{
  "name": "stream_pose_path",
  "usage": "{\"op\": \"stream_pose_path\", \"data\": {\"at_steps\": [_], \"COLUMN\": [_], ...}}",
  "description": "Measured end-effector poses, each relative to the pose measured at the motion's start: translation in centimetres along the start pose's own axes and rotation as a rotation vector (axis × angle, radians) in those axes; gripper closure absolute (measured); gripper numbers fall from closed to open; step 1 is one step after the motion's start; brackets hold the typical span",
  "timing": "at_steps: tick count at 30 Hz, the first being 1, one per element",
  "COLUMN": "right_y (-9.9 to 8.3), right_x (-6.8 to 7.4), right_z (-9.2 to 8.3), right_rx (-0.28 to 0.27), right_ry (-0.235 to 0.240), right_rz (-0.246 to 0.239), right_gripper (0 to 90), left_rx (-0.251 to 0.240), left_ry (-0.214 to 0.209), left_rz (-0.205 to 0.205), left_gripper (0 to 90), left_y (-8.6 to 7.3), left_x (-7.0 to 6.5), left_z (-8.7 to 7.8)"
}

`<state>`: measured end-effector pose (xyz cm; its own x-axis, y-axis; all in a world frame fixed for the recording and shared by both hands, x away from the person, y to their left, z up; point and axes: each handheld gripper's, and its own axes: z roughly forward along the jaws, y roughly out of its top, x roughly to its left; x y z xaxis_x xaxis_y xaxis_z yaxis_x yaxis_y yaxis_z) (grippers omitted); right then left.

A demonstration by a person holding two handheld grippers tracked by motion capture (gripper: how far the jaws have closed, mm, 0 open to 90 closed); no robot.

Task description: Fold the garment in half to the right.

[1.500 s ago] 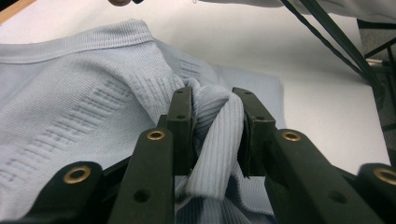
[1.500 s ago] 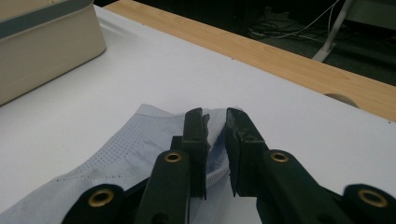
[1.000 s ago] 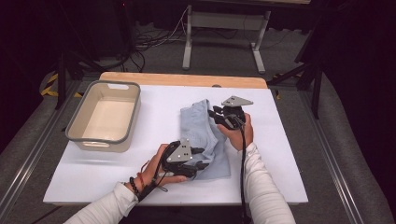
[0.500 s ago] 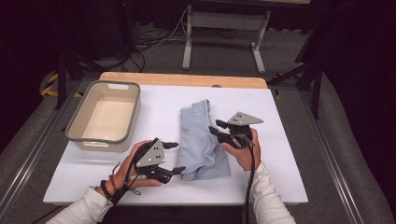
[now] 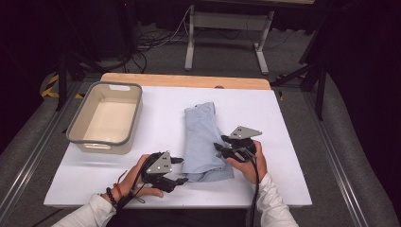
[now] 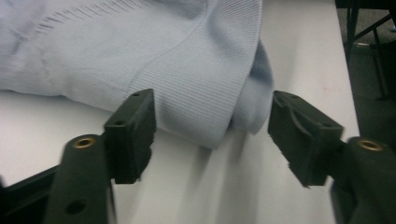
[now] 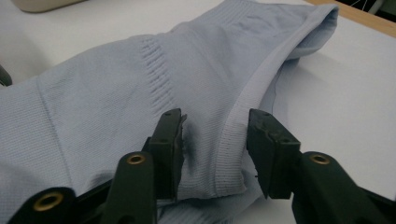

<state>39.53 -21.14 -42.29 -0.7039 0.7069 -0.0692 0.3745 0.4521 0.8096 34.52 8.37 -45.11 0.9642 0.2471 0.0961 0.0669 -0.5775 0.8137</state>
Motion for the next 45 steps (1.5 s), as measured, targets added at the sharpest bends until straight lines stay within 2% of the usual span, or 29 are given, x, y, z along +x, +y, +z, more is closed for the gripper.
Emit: {"op": "stream_pose_path", "data": {"at_steps": [1, 2, 3, 5, 7, 8, 9, 11, 13, 14, 16, 18, 20, 22, 29, 34, 39, 45], "right_y": [-0.1, -0.1, -0.2, -0.2, -0.3, -0.3, -0.4, -0.6, -0.9, -1.0, -0.9, -0.8, -0.7, -0.6, -0.2, 0.7, 1.0, 1.6], "right_x": [0.0, 0.0, 0.0, 0.0, 0.0, -0.1, -0.3, -0.6, -0.8, -0.8, -0.5, -0.2, -0.1, -0.1, 0.2, 0.9, 1.3, 1.0], "right_z": [0.0, 0.0, 0.0, 0.1, 0.1, 0.1, 0.1, 0.3, 0.6, 0.6, 0.7, 0.7, 0.8, 0.7, 0.6, 0.4, 0.0, -1.3], "right_rx": [0.007, 0.007, 0.012, 0.02, 0.019, 0.023, 0.027, 0.048, 0.059, 0.056, 0.057, 0.054, 0.047, 0.027, -0.012, -0.052, -0.07, -0.069], "right_ry": [0.01, 0.01, 0.018, 0.017, 0.017, 0.016, 0.013, 0.002, 0.022, 0.039, 0.04, 0.027, 0.021, 0.024, 0.018, 0.013, 0.014, -0.018], "right_rz": [0.0, 0.0, -0.001, -0.002, -0.002, 0.003, 0.019, 0.057, 0.078, 0.082, 0.06, 0.032, 0.017, 0.019, 0.012, -0.004, -0.008, -0.006], "right_gripper": [63.9, 63.9, 68.1, 72.9, 73.4, 71.2, 65.2, 53.1, 57.8, 62.2, 72.4, 76.9, 81.5, 85.6, 87.0, 87.1, 87.2, 87.1], "left_rx": [0.0, 0.0, 0.005, 0.01, 0.025, 0.024, 0.028, 0.067, 0.08, 0.106, 0.111, 0.112, 0.119, 0.122, 0.1, 0.09, 0.11, 0.1], "left_ry": [0.0, 0.008, 0.012, 0.019, 0.032, 0.03, 0.03, 0.048, 0.042, 0.052, 0.053, 0.069, 0.061, 0.065, 0.11, 0.143, 0.139, 0.087], "left_rz": [0.0, -0.004, -0.006, -0.004, -0.002, -0.01, -0.012, -0.006, -0.004, 0.002, 0.011, 0.024, 0.019, 0.033, 0.053, 0.022, 0.058, 0.084], "left_gripper": [36.8, 36.8, 44.5, 46.7, 51.3, 52.7, 53.3, 61.1, 63.2, 64.9, 70.0, 80.9, 86.3, 87.0, 87.5, 87.2, 86.7, 85.1], "left_y": [0.0, 0.0, 0.1, 0.1, 0.0, 0.0, -0.1, -0.2, -0.4, -0.5, -0.5, -0.5, -0.5, -0.4, 0.1, 0.2, 0.4, 1.3], "left_x": [0.0, -0.1, -0.1, -0.1, 0.0, 0.1, 0.1, 0.2, 0.3, 0.3, 0.3, 0.4, 0.6, 0.7, 1.4, 1.7, 0.9, -0.2], "left_z": [0.0, 0.3, 0.7, 0.9, 1.0, 1.0, 1.0, 1.1, 1.3, 1.3, 1.4, 1.3, 1.2, 1.0, -1.2, -2.7, -3.0, -2.7]}}
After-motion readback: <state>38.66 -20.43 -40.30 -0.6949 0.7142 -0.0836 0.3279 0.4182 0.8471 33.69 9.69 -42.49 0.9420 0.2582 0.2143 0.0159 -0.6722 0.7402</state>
